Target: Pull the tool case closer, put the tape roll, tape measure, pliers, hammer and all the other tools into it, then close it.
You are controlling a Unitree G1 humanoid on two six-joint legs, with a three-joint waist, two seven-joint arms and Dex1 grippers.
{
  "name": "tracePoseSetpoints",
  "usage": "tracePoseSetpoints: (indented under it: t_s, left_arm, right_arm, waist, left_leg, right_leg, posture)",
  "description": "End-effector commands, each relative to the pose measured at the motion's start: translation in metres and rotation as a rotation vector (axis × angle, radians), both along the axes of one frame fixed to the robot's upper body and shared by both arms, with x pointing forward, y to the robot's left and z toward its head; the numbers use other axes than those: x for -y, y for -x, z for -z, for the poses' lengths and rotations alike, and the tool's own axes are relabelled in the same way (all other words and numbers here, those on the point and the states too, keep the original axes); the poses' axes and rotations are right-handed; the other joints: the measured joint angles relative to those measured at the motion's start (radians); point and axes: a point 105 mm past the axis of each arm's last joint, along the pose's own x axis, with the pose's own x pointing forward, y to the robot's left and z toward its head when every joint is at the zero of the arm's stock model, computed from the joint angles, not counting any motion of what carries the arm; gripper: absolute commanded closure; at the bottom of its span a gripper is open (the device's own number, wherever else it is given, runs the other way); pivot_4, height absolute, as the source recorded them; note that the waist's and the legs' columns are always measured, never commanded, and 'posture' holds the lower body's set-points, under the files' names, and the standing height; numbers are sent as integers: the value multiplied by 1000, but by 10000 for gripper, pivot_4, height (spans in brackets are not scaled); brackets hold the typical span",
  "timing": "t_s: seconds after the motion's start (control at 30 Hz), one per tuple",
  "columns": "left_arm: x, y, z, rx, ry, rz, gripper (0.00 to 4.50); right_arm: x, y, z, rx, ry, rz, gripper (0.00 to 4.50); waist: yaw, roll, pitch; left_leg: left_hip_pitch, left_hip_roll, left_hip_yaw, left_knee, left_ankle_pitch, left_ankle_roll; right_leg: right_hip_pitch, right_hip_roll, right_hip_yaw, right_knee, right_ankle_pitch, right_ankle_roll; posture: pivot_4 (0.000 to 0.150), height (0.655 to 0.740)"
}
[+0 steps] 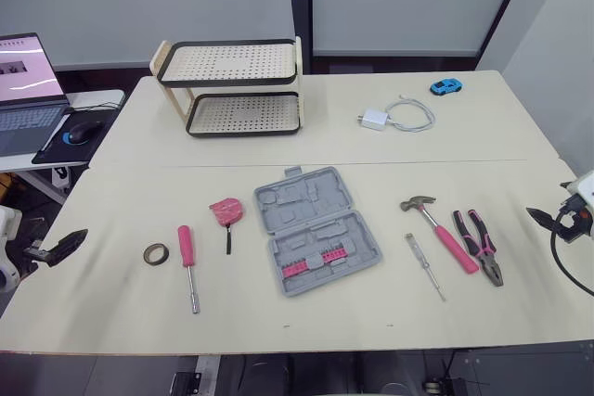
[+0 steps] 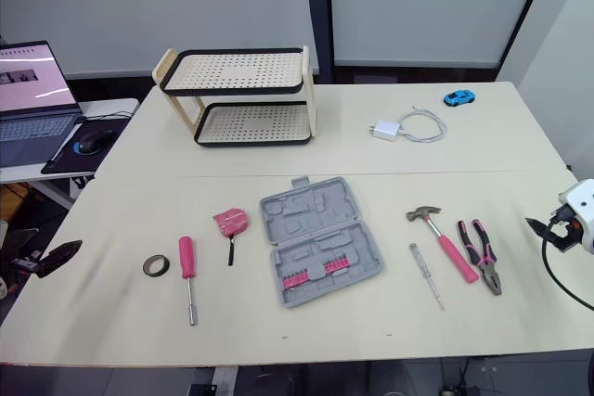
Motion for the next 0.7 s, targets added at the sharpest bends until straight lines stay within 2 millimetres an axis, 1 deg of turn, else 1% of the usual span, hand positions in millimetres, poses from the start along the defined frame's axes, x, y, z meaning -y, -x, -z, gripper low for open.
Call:
tracePoseSetpoints:
  t_s: [0.03, 0.27, 0.33, 0.4, 0.43, 0.5, 0.6, 0.63, 0.67, 0.7]
  left_arm:
    - [-4, 0, -13, 17, -35, 5, 222]
    - [-4, 4, -10, 5, -22, 10, 222]
    - [-3, 4, -11, 6, -18, 15, 222]
    - [-2, 6, -14, 7, -20, 25, 222]
    - [1, 7, -19, 15, -13, 44, 222]
    - [13, 7, -30, 36, 9, 108, 222]
    - [42, 8, -39, 31, 15, 224, 222]
    - [54, 8, -40, 22, 11, 266, 4009]
    - [64, 7, -42, 14, 13, 298, 5549]
    - [74, 7, -42, 5, 16, 329, 8600]
  right_arm:
    - [9, 1, -17, 50, 22, 24, 0]
    - [7, 0, -19, 49, 21, 14, 0]
    - [3, -4, -21, 52, 1, 7, 0]
    - [-6, -8, -23, 43, -8, -35, 0]
    - [-15, -13, -28, 48, -13, -66, 0]
    - [-32, -20, -35, 46, 0, -136, 0]
    - [-72, -29, -38, 16, 25, -279, 0]
    - [-88, -31, -37, 5, 42, -337, 3832]
    - [-100, -32, -37, -2, 49, -378, 5599]
    - [-113, -34, -37, -8, 51, -417, 8973]
  waist:
    - [0, 0, 0]
    - [1, 0, 0]
    - [1, 0, 0]
    - [0, 0, 0]
    - [-1, 0, 0]
    - [-7, 0, 0]
    - [-6, 0, 0]
    - [-6, 0, 0]
    - [-5, 0, 0]
    - [-2, 0, 0]
  left_leg:
    - [0, 0, 0, 0, 0, 0]
    - [0, 0, 0, 0, 0, 0]
    - [0, 0, 0, 0, 0, 0]
    - [0, 0, 0, 0, 0, 0]
    - [0, 0, 0, 0, 0, 0]
    - [0, 1, 0, 0, 0, 0]
    - [-1, 9, 1, 0, 0, 0]
    - [0, 10, 1, 0, 0, 0]
    - [0, 11, 1, 0, 0, 0]
    - [0, 11, 1, 0, 0, 0]
  right_leg:
    - [0, 0, 0, 0, 0, 0]
    - [0, 0, 0, 0, 0, 0]
    - [0, 0, 0, 0, 0, 0]
    - [0, 0, 0, 0, 0, 0]
    - [0, 0, 0, 0, 0, 0]
    - [-1, 0, 1, 0, 0, 0]
    - [-1, 1, 1, 0, 0, 0]
    - [0, 2, 1, 0, 0, 0]
    - [-1, 3, 1, 0, 1, -1]
    - [0, 3, 1, 0, 1, -1]
  posture:
    - [1500, 7400]
    - [1500, 7400]
    - [1500, 7400]
    - [1500, 7400]
    - [1500, 7400]
    - [1500, 7400]
    - [1500, 7400]
    - [1500, 7400]
    - [1500, 7400]
    - [1500, 7400]
